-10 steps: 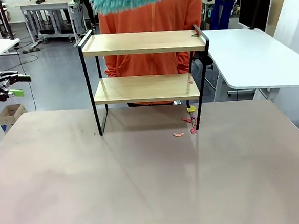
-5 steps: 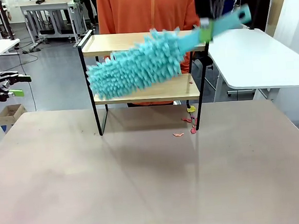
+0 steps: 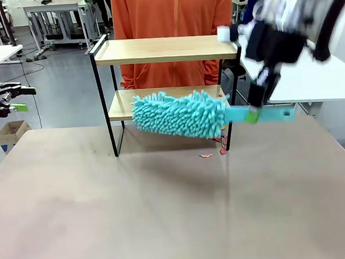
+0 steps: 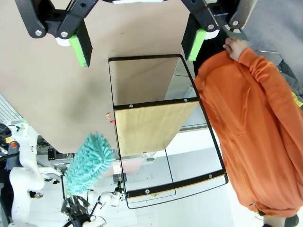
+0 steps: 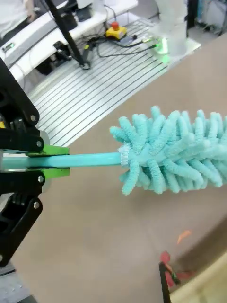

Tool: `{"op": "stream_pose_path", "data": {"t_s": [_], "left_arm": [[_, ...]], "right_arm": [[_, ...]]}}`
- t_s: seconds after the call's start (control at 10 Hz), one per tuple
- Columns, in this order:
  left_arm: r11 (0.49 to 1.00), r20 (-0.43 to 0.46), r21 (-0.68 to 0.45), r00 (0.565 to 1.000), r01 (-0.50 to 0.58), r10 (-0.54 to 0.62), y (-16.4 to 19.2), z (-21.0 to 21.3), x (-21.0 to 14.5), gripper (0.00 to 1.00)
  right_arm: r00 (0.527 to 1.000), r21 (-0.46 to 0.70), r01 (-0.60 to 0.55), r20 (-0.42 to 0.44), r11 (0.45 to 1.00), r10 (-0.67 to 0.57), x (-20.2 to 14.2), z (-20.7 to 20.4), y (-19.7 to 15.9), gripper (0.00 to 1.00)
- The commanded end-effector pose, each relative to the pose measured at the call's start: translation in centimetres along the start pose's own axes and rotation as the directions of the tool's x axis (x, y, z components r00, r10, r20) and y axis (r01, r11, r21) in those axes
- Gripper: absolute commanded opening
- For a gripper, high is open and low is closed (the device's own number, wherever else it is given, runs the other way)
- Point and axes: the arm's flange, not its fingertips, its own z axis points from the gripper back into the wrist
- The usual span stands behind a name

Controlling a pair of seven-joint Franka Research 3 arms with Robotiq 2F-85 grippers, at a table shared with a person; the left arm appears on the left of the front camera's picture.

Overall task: Clean the shelf.
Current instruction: Clean the specific section of the Shelf indicated by the human with the Duster.

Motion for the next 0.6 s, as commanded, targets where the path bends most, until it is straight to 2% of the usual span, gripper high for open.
{"op": "stream_pose_path", "data": {"t_s": [0.0, 0.2, 0.3, 0.4, 0.5], "left_arm": [[1.000, 0.004, 0.001, 1.000, 0.004, -0.004, -0.2, 0.1, 0.4, 1.00], [1.000, 0.004, 0.001, 1.000, 0.004, -0.004, -0.2, 0.1, 0.4, 1.00], [1.000, 0.004, 0.001, 1.000, 0.004, -0.004, -0.2, 0.1, 0.4, 1.00], [1.000, 0.004, 0.001, 1.000, 0.004, -0.004, -0.2, 0.1, 0.4, 1.00], [1.000, 0.004, 0.001, 1.000, 0.004, -0.004, -0.2, 0.1, 0.4, 1.00]], "right_arm": [[0.990, 0.075, -0.086, 0.123, 0.993, 0.077, -3.1, -4.4, 1.2, 0.13], [0.985, 0.072, -0.133, 0.119, 0.988, 0.124, -2.8, -4.9, 1.1, 0.13], [0.990, 0.099, -0.098, 0.108, 0.990, 0.087, -1.7, -3.5, 0.1, 0.13], [0.995, 0.060, -0.066, 0.080, 0.996, 0.061, -3.5, -5.9, 1.1, 0.13], [0.995, 0.060, -0.066, 0.080, 0.996, 0.061, -3.5, -5.9, 1.1, 0.13]]}}
